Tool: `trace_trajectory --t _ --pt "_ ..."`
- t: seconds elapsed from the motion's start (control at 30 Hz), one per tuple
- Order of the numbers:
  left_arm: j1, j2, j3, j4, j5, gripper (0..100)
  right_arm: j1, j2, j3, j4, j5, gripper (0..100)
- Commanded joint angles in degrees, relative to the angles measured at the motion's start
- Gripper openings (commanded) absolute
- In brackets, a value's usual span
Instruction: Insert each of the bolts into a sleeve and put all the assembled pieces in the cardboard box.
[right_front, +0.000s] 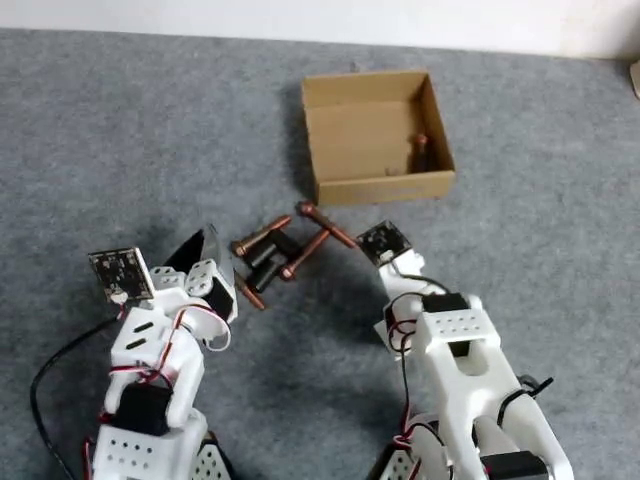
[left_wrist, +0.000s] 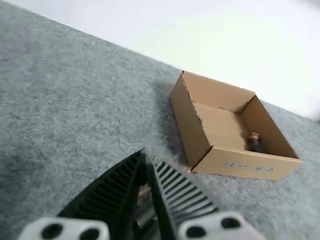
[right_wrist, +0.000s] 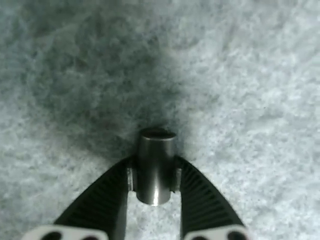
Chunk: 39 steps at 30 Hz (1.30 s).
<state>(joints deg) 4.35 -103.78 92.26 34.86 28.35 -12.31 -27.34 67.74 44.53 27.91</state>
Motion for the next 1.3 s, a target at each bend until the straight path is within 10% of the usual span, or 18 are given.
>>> trace_trajectory --t 0.0,0.2,0.6,1.27 --pt "-0.2 -0.6 -9.5 8.0 -0.1 1 0.2 -0.2 0.5 -0.5 -0.5 0.5" --pt "-1.5 13.6 -13.5 4.7 0.2 1 2.7 -0.1 0.5 -2.3 -4.0 0.5" --pt "0.3 83.6 -42.9 1.6 19.9 1 3.4 0.1 0.5 -2.4 -4.9 0.5" --pt "3.6 85.8 -46.5 17.0 27.6 1 3.6 0.1 0.6 -2.5 -4.9 0.5"
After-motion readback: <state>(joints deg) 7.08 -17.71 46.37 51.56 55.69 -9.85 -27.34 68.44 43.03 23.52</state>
